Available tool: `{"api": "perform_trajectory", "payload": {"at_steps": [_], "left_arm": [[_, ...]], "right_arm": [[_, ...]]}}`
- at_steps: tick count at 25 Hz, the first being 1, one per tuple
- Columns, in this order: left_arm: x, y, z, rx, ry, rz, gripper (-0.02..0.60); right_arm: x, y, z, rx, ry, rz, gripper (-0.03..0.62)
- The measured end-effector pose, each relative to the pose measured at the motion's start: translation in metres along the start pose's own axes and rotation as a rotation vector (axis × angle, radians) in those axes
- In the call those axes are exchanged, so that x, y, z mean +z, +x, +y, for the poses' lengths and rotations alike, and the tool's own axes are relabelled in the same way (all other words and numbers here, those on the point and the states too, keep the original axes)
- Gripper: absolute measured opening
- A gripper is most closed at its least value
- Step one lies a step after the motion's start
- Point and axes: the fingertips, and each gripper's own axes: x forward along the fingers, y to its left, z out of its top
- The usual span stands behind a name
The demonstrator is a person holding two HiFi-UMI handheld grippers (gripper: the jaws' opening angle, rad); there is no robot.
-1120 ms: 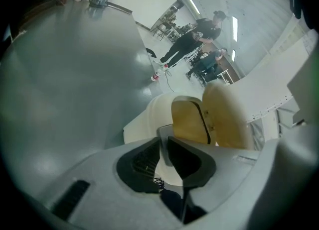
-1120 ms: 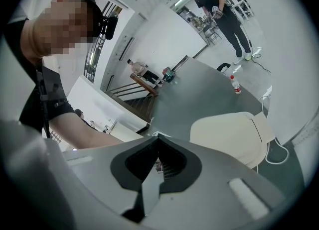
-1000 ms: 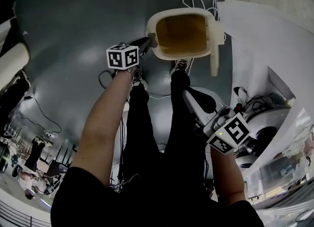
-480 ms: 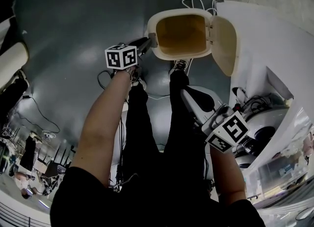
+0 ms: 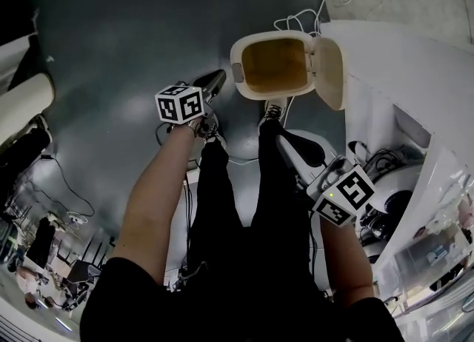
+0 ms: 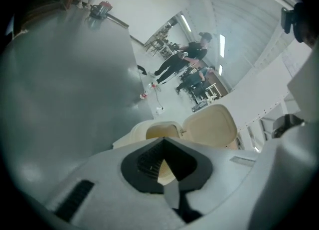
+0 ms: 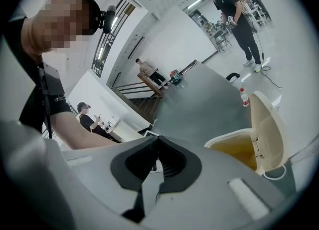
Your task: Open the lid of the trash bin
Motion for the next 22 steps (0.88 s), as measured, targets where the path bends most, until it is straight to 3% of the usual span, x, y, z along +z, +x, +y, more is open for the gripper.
{"api": "perform_trajectory", "payload": {"at_steps": [12,22], "left_arm": [[0.084,-0.163,-0.187,-0.226,0.345,-0.146,0.0],[0.087,-0.301,-0.317,-0.345,0.535,-0.179,0.0]], "right_arm": [[0.057,-0.042,0.107,-0.066,-0.141,-0.154,0.008],[0.086,-0.083,0.21,-0.062,-0.22,-0.281,0.008]]}}
